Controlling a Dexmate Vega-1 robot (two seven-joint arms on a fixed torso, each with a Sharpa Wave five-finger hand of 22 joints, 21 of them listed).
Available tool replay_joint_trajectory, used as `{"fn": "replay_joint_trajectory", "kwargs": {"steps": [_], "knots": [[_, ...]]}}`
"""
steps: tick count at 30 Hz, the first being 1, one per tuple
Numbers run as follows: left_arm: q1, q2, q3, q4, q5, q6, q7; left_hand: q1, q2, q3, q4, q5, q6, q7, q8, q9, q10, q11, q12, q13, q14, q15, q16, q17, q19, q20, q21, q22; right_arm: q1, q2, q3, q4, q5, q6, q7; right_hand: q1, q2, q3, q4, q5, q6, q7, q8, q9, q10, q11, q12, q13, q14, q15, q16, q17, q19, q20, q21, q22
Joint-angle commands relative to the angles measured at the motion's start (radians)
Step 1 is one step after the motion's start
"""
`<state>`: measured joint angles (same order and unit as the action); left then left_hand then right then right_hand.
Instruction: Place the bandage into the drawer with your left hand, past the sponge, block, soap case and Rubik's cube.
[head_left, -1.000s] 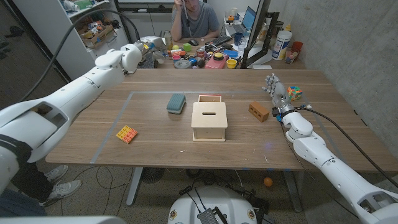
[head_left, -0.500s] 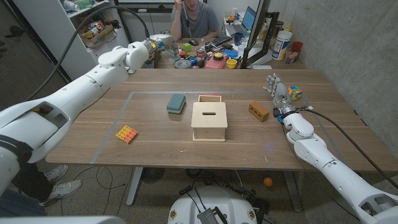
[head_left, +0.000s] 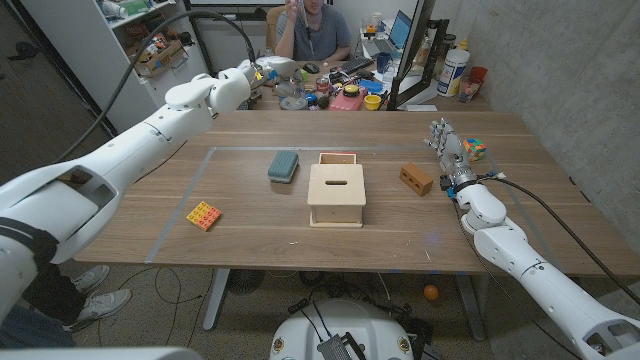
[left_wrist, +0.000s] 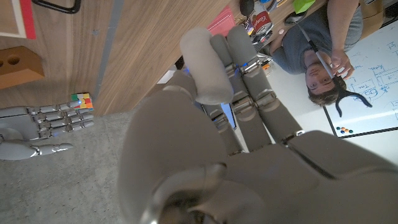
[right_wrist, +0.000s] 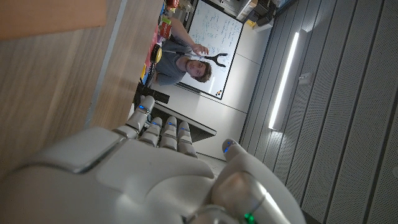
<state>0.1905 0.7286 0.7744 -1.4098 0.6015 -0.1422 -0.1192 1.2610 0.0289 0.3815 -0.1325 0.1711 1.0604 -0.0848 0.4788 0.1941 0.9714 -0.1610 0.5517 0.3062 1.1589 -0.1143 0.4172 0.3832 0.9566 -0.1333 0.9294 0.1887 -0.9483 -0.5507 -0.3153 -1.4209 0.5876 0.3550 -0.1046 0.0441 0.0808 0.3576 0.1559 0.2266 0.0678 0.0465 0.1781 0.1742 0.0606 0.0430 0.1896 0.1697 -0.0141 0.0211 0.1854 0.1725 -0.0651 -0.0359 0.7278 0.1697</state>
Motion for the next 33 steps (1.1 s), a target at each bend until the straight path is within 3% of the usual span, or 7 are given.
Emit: {"fn": "replay_joint_trajectory", "kwargs": {"steps": [1, 13, 33], "knots": [[0.011, -0.013, -0.012, -0.010, -0.018, -0.089, -0.008, 0.010, -0.007, -0.004, -0.002, 0.007, 0.033, 0.020, 0.001, 0.005, 0.049, -0.041, 0.005, 0.100, 0.127, -0.120, -0.004, 0.005, -0.001, -0.061, 0.008, 0.001, -0.005, 0.000, -0.004, -0.021, -0.009, 0.005, 0.001, 0.000, 0.053, 0.001, -0.003, 0.004, 0.008, -0.003, 0.007, 0.005, 0.010, -0.001, 0.005, 0.004, 0.002, 0.001, -0.004, 0.001, 0.003, -0.013, -0.001, 0.004], [0.015, -0.030, -0.013, -0.030, 0.001, -0.156, 0.002, 0.013, -0.016, -0.007, -0.005, 0.006, 0.048, 0.023, 0.002, 0.004, 0.059, -0.041, 0.009, 0.106, 0.135, -0.120, -0.006, 0.010, 0.000, -0.063, 0.017, 0.002, -0.026, 0.001, 0.003, -0.049, -0.012, 0.020, -0.010, 0.003, 0.054, 0.001, -0.007, 0.004, 0.006, -0.003, 0.007, 0.005, 0.009, -0.001, 0.005, 0.004, 0.002, 0.001, -0.004, 0.000, 0.005, -0.014, -0.006, 0.004], [0.000, -0.087, 0.018, -0.034, -0.030, -0.332, -0.076, 0.022, -0.040, -0.011, -0.013, 0.006, 0.083, 0.031, 0.008, 0.005, 0.077, -0.042, 0.014, 0.118, 0.155, -0.120, -0.007, 0.023, 0.001, -0.064, 0.037, 0.004, -0.087, -0.014, 0.026, -0.103, -0.018, 0.036, -0.036, 0.007, 0.058, -0.001, -0.011, 0.002, 0.003, -0.007, 0.006, 0.005, 0.006, -0.004, 0.004, 0.004, 0.000, -0.001, -0.003, 0.001, 0.007, -0.015, -0.013, 0.005]]}}
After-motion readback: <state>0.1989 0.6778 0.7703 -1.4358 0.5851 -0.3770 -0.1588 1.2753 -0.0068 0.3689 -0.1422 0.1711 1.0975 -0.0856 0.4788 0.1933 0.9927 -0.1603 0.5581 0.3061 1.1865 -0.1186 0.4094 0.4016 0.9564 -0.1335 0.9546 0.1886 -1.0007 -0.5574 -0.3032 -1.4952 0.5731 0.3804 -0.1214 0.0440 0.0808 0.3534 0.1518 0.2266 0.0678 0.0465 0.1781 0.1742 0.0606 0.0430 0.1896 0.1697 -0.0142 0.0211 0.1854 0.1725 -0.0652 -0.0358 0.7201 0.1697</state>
